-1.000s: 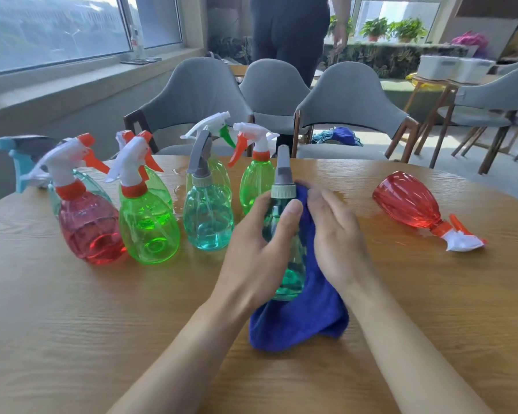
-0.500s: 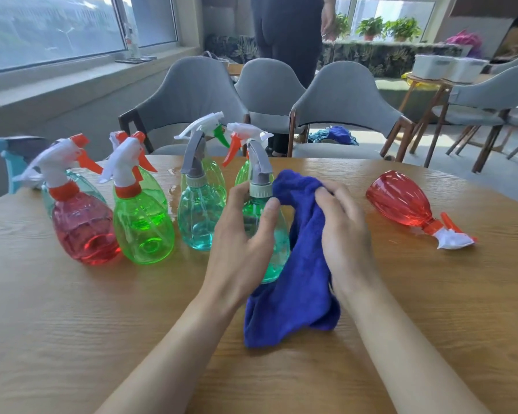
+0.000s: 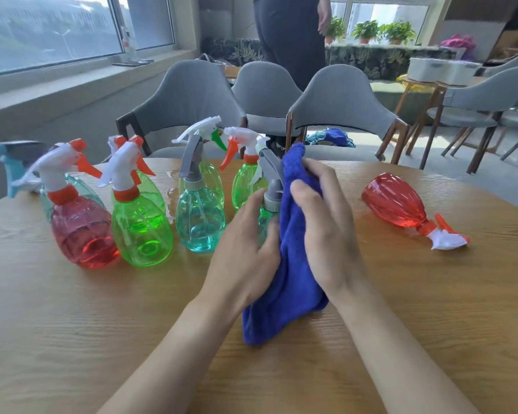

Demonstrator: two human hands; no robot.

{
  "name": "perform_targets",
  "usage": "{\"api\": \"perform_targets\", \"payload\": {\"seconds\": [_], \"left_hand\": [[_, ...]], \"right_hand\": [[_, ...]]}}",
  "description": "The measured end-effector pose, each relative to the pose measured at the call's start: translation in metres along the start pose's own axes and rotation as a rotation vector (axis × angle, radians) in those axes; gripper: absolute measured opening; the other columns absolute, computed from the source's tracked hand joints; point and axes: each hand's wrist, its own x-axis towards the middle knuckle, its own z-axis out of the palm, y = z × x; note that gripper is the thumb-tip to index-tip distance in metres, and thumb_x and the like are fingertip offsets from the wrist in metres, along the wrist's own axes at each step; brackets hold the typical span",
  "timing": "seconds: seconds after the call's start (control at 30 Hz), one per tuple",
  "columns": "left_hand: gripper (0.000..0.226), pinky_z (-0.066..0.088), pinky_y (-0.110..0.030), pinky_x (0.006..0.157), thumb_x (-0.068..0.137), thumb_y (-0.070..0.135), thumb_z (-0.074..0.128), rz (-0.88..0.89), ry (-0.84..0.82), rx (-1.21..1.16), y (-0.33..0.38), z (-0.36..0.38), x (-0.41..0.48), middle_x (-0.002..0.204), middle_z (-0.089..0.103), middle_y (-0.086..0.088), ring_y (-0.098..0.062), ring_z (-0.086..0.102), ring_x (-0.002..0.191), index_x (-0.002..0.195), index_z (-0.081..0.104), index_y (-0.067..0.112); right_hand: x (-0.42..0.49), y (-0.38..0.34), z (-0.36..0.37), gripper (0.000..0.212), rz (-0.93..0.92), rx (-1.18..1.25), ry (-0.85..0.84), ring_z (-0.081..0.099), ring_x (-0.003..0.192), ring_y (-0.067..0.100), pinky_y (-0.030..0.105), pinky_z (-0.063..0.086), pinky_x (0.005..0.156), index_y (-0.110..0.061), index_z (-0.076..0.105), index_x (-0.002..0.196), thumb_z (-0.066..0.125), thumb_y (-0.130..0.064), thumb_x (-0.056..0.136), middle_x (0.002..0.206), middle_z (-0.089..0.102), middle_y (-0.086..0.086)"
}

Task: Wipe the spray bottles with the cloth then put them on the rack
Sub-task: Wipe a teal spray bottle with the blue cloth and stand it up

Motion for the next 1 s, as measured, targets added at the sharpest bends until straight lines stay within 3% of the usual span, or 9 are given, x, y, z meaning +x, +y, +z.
{"api": "perform_targets", "payload": {"seconds": [0.1,0.23,0.4,0.57,0.7,0.77,0.83,0.9,1.0], "left_hand": [[0.048,0.048,-0.039,0.114,0.108,0.032,0.057,-0.011,0.022,0.02,-0.003,-0.001,0.001,0.148,0.063,0.014,-0.005,0.057,0.137,0.155,0.048,0.031],[0.051,0.048,-0.037,0.11,0.104,0.038,0.063,-0.039,0.041,0.037,-0.003,0.0,0.0,0.143,0.064,0.013,-0.008,0.059,0.129,0.153,0.051,0.03],[0.043,0.05,-0.036,0.103,0.1,0.041,0.068,-0.036,0.044,0.014,-0.006,0.001,0.0,0.128,0.065,0.015,-0.006,0.059,0.117,0.141,0.053,0.036],[0.04,0.05,-0.04,0.102,0.097,0.048,0.07,-0.032,0.064,0.026,-0.007,0.003,-0.001,0.123,0.061,0.016,-0.009,0.057,0.118,0.132,0.055,0.035],[0.051,0.048,-0.04,0.106,0.093,0.061,0.062,-0.053,0.055,0.079,-0.011,0.002,0.004,0.125,0.057,0.011,-0.017,0.053,0.122,0.135,0.058,0.033],[0.057,0.042,-0.032,0.106,0.092,0.06,0.062,-0.066,0.074,0.11,-0.01,0.001,0.006,0.125,0.055,0.008,-0.018,0.049,0.128,0.141,0.058,0.031],[0.064,0.036,-0.027,0.103,0.093,0.064,0.06,-0.086,0.085,0.164,-0.008,0.0,0.007,0.128,0.055,0.004,-0.018,0.044,0.132,0.145,0.056,0.028],[0.066,0.034,-0.029,0.111,0.095,0.071,0.057,-0.121,0.051,0.125,-0.009,-0.002,0.007,0.141,0.054,0.007,-0.012,0.04,0.139,0.149,0.052,0.032],[0.07,0.033,-0.038,0.124,0.09,0.061,0.06,-0.157,-0.042,-0.109,-0.01,-0.005,0.007,0.156,0.05,0.016,-0.004,0.04,0.149,0.155,0.045,0.04]], "right_hand": [[0.001,0.005,-0.001,0.037,-0.034,-0.255,-0.026,0.061,0.122,0.01,0.035,0.047,0.109,-0.024,0.056,0.141,0.059,-0.031,0.105,0.129,0.065,-0.006],[0.005,0.004,-0.008,0.011,-0.081,-0.302,0.026,0.066,0.084,0.015,0.031,0.053,0.081,-0.02,0.067,0.109,0.067,-0.03,0.105,0.092,0.071,-0.002],[0.005,0.003,-0.001,0.039,-0.109,-0.328,0.175,0.052,0.064,0.02,0.036,0.045,0.064,-0.007,0.063,0.086,0.067,-0.041,0.104,0.071,0.062,0.007],[0.013,0.003,-0.003,0.047,0.001,-0.14,0.195,0.051,0.07,0.017,0.049,0.05,0.075,-0.001,0.064,0.09,0.06,-0.044,0.107,0.082,0.063,0.022],[0.015,0.007,-0.001,0.032,0.07,-0.004,0.147,0.068,0.093,0.034,0.055,0.054,0.094,-0.008,0.071,0.106,0.059,-0.038,0.106,0.104,0.072,0.021],[0.013,0.01,-0.001,0.021,0.037,-0.077,0.132,0.065,0.098,0.031,0.046,0.053,0.093,-0.013,0.067,0.107,0.057,-0.032,0.108,0.104,0.07,0.014],[0.009,0.015,-0.002,0.012,-0.006,-0.204,0.121,0.059,0.1,0.017,0.034,0.047,0.094,-0.021,0.061,0.104,0.053,-0.029,0.109,0.105,0.062,0.004],[0.007,0.015,-0.004,0.008,-0.028,-0.269,0.16,0.052,0.104,0.004,0.021,0.04,0.095,-0.021,0.056,0.107,0.049,-0.021,0.108,0.11,0.054,-0.003],[0.008,0.008,-0.008,0.016,-0.091,-0.24,0.232,0.051,0.109,0.009,0.017,0.038,0.098,-0.02,0.051,0.111,0.045,-0.015,0.097,0.12,0.053,0.005]]}}
